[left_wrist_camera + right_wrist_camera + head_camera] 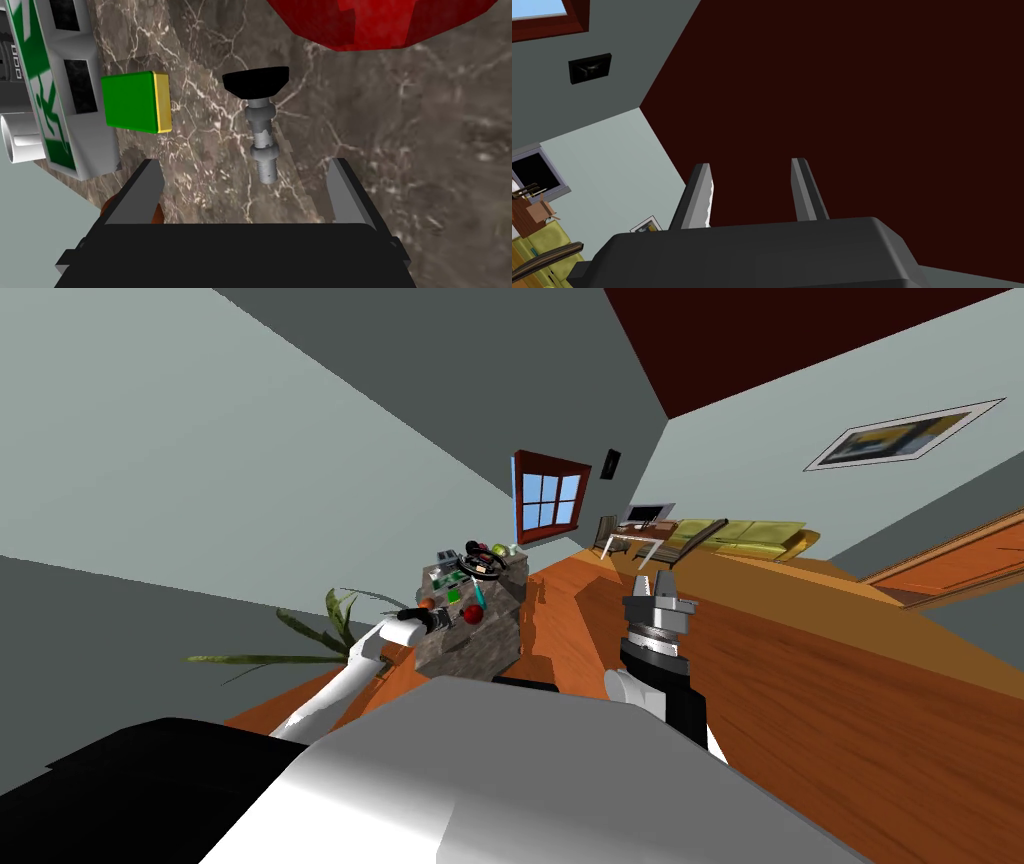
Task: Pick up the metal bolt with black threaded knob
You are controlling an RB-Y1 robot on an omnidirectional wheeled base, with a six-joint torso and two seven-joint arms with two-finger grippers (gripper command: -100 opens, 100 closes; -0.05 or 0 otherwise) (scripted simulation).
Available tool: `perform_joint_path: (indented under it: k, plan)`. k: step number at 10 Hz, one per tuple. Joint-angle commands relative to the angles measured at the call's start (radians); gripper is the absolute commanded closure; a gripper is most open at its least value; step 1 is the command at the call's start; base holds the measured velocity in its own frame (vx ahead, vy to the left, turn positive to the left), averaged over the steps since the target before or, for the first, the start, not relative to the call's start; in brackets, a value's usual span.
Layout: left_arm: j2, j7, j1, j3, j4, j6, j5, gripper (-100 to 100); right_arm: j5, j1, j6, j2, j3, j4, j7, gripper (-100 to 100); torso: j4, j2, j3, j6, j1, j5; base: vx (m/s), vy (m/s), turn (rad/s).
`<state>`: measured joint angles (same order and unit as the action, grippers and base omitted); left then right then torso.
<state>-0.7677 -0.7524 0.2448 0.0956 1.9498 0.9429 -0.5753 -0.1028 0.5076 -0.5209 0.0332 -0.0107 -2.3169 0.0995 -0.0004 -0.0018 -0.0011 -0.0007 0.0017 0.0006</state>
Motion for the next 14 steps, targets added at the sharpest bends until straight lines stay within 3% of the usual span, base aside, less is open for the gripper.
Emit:
perform_joint_path:
  k: [1,6,8,9,14]
  plan:
    - [-0.020,-0.032,-0.011,0.005,-0.021,0.050,-0.032,-100,0.000,0.000,0.000,0.000,0.000,0.000,0.000,0,0.000,0.000,0.000,0.000,0.000,0.000,0.014,0.034,-0.131]
    - [-0.056,-0.083,-0.032,0.017,-0.056,0.159,-0.089,-100,0.000,0.000,0.000,0.000,0.000,0.000,0.000,0,0.000,0.000,0.000,0.000,-0.001,0.000,0.013,0.022,-0.094]
    - [-0.089,-0.128,-0.052,0.030,-0.089,0.224,-0.138,-100,0.000,0.000,0.000,0.000,0.000,0.000,0.000,0,0.000,0.001,0.001,0.000,-0.001,0.000,-0.010,0.016,-0.125]
    - [-0.089,-0.128,-0.052,0.030,-0.089,0.236,-0.138,-100,0.000,0.000,0.000,0.000,0.000,0.000,0.000,0,0.000,0.002,0.001,0.000,-0.001,0.000,-0.015,0.017,-0.057]
    - [-0.143,-0.206,-0.080,0.045,-0.148,0.367,-0.232,-100,0.000,0.000,0.000,0.000,0.000,0.000,0.000,0,0.000,0.001,0.001,0.000,-0.001,0.000,-0.001,0.010,-0.123]
